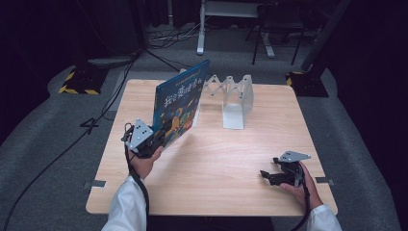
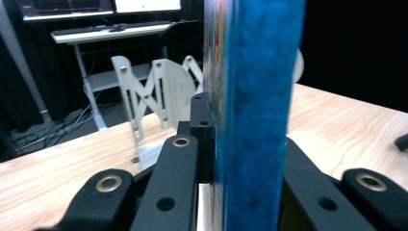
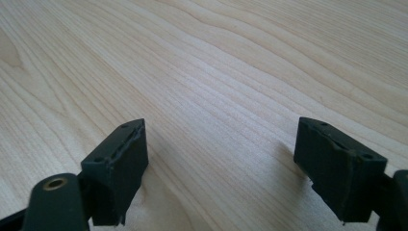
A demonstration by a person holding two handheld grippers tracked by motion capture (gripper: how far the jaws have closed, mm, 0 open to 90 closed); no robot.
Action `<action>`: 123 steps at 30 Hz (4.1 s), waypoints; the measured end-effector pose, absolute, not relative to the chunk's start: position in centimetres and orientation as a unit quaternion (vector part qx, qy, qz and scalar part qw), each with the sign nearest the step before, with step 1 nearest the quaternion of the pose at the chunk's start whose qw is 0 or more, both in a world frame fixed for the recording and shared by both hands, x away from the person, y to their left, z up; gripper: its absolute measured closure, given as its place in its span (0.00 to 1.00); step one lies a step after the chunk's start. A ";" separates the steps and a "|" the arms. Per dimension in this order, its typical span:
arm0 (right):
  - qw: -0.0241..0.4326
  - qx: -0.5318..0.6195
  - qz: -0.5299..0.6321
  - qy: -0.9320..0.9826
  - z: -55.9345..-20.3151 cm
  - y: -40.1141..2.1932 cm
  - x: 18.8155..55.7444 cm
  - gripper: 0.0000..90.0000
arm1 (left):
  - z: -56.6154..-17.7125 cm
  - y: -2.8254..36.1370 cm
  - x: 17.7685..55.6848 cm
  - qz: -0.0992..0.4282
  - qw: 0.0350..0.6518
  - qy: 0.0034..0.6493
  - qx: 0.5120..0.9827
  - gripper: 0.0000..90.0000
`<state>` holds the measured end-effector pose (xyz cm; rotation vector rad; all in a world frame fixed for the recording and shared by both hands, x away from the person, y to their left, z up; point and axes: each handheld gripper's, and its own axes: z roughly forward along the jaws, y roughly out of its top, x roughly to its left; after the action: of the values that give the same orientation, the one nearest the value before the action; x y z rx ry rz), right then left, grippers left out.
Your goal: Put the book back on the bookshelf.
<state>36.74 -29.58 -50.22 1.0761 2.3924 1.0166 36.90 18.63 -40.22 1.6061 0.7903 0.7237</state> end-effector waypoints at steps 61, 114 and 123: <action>0.162 0.363 0.365 0.842 -50.4 -29.3 36.7 0.22 | -45.2 12.9 45.5 0.340 0.515 0.479 0.624 0.84; 0.162 0.363 0.367 0.841 -50.4 -29.3 36.6 0.21 | -45.5 13.0 43.0 0.346 0.449 0.430 0.703 0.65; 0.158 0.359 0.365 0.844 -50.3 -29.3 36.7 0.21 | -45.0 13.9 42.5 0.333 0.445 0.413 0.721 0.56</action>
<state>36.68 -29.28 -50.34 1.0280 2.4144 1.0446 42.51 13.91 -45.00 1.7870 1.0229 0.8260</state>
